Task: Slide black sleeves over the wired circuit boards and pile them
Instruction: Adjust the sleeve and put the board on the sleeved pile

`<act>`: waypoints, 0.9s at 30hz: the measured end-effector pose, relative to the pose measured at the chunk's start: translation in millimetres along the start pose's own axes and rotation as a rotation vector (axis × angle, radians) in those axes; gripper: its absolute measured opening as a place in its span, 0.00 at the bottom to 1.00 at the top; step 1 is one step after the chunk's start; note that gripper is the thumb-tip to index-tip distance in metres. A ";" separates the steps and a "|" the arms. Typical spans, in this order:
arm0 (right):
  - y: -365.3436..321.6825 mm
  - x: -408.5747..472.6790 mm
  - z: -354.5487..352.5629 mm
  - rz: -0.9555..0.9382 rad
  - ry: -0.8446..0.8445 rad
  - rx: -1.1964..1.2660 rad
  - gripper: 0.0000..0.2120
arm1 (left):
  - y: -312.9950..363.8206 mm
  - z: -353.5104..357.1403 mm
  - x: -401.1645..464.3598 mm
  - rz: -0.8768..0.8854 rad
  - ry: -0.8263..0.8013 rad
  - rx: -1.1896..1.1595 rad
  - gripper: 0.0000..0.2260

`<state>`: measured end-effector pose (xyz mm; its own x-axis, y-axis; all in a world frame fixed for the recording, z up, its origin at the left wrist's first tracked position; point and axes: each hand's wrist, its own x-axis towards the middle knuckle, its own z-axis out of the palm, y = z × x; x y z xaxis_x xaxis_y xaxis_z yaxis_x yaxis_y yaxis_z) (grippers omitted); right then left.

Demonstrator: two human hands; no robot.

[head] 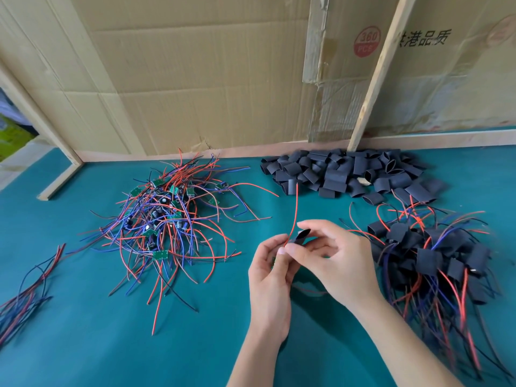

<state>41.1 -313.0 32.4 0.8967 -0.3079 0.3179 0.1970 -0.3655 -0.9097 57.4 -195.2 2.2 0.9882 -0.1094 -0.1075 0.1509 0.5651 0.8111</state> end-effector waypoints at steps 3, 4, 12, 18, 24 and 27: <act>1.5 0.9 -0.5 -0.052 0.030 -0.132 0.15 | -2.6 0.1 0.2 0.013 -0.014 0.058 0.07; 2.0 2.4 -2.0 -0.055 0.053 -0.125 0.14 | -3.2 0.9 -0.5 0.024 -0.016 0.084 0.08; 4.5 26.9 -55.7 0.091 0.476 0.216 0.13 | -7.8 5.6 -11.5 0.134 -0.087 0.411 0.14; 4.8 30.6 -65.6 0.121 0.423 0.371 0.12 | -7.1 5.5 -11.5 0.165 -0.090 0.444 0.15; 7.8 30.0 -63.4 0.116 0.256 0.347 0.12 | -7.6 5.5 -11.8 0.161 -0.097 0.443 0.14; 11.3 26.9 -53.3 0.206 0.099 0.334 0.13 | -6.6 4.5 -11.3 0.165 -0.111 0.430 0.14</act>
<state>46.3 -372.2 45.0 0.8915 -0.4342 0.1292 0.1498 0.0134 -0.9886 45.1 -201.3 0.7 0.9854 -0.1467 0.0859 -0.0564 0.1946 0.9793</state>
